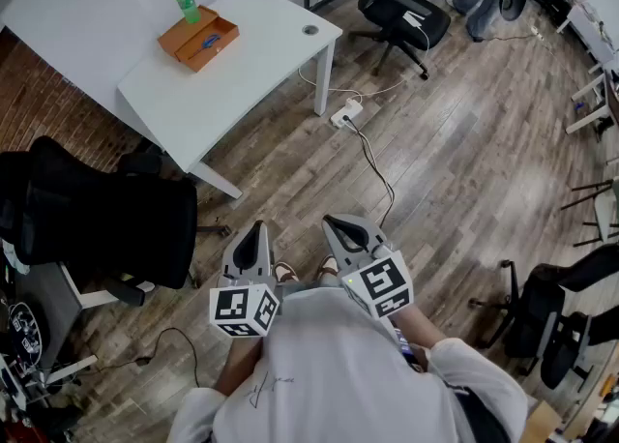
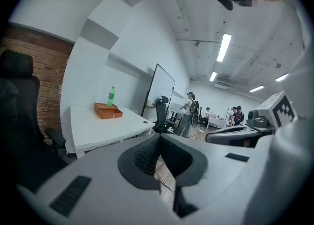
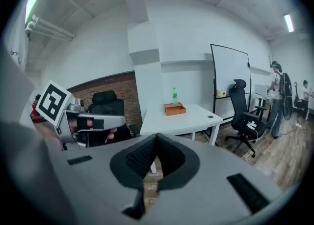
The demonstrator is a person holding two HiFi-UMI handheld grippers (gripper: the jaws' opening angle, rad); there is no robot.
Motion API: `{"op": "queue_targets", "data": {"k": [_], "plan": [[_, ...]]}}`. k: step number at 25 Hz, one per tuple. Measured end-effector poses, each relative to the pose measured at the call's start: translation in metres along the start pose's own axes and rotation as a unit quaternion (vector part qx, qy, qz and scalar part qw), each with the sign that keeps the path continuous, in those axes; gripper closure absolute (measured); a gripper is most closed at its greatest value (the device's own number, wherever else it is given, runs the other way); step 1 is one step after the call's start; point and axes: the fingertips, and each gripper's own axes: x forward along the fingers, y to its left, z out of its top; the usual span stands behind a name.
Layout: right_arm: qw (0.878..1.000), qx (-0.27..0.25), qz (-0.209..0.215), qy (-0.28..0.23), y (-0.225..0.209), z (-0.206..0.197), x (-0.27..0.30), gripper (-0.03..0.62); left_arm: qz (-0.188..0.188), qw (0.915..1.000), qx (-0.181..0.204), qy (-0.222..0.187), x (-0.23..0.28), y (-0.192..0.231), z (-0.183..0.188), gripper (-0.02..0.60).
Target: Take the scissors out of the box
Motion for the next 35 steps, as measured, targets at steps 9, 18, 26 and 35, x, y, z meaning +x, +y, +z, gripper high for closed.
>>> {"op": "queue_targets", "data": {"k": [9,18,26,35], "plan": [[1.000,-0.004,0.008,-0.002,-0.008,0.003,0.015,0.589,-0.001,0.9999,0.004,-0.009,0.012,0.003,0.009,0.574],[0.999,0.017,0.032,0.010,-0.016,-0.003,0.023,0.588,0.008,0.9999,0.007,-0.007,0.015,0.007,0.009,0.574],[0.998,0.012,0.063,-0.018,-0.021,0.002,0.018,0.588,0.012,0.9998,0.010,-0.009,0.020,-0.002,0.008,0.574],[0.997,-0.014,0.071,-0.027,-0.040,-0.009,0.002,0.586,0.012,0.9999,0.002,-0.004,0.025,-0.030,-0.014,0.574]]}}
